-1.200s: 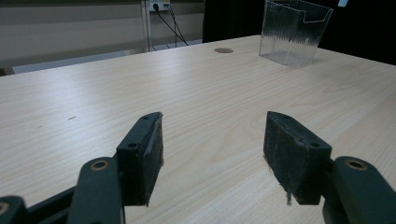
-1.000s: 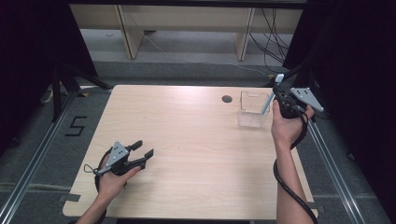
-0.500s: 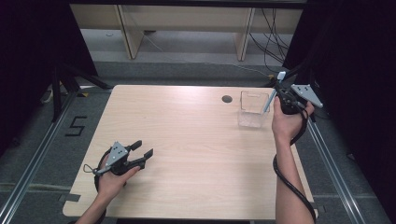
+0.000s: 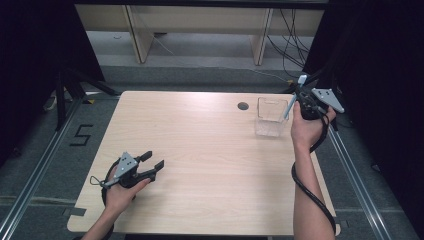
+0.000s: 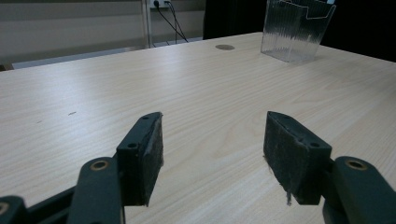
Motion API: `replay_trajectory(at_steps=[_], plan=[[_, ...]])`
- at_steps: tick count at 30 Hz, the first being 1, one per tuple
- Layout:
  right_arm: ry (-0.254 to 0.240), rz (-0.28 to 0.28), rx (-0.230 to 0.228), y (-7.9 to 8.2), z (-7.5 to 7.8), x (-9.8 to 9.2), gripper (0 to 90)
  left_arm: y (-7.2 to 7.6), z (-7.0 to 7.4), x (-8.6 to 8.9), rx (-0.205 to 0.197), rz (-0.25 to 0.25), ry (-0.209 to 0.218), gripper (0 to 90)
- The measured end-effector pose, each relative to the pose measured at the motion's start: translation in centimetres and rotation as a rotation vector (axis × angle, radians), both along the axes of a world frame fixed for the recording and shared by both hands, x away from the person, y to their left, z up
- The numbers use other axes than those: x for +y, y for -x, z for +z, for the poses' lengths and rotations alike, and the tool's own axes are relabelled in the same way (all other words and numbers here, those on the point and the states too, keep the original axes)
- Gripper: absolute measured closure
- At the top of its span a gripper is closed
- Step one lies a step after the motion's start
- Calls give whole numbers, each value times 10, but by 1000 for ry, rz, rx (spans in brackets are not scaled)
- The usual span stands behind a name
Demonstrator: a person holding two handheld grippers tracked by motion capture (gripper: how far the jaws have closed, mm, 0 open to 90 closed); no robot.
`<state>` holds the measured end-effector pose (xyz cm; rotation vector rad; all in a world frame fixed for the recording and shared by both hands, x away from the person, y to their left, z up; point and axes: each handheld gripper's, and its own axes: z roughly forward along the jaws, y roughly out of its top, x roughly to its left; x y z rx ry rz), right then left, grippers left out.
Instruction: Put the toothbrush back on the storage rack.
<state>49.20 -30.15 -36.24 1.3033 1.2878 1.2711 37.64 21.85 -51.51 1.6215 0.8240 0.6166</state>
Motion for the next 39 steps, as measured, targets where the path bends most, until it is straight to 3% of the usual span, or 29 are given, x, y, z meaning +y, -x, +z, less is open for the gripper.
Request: replay_trajectory(at_steps=[2,6,21,22,27,32,33,39], plan=[[-3,-2,-7,-1,-1,0,856,0,1,1,-6,0,-30,376],[8,-8,-1,-3,-2,-1,855,0,1,1,-8,-2,-30,376],[21,-30,8,-7,-15,-4,854,-1,0,1,-4,-3,-29,376],[4,-34,21,-6,-16,-3,854,-1,0,2,-4,-3,-29,376],[24,-31,18,-8,-21,-5,848,-1,0,1,-3,-2,-28,376],[22,-32,40,-8,-26,-6,851,-1,-1,1,-3,-2,-29,376],[11,-31,43,-8,-27,-5,853,-1,-2,0,7,1,0,376],[26,-29,36,-8,-30,-7,857,-1,-2,-1,6,0,0,375]])
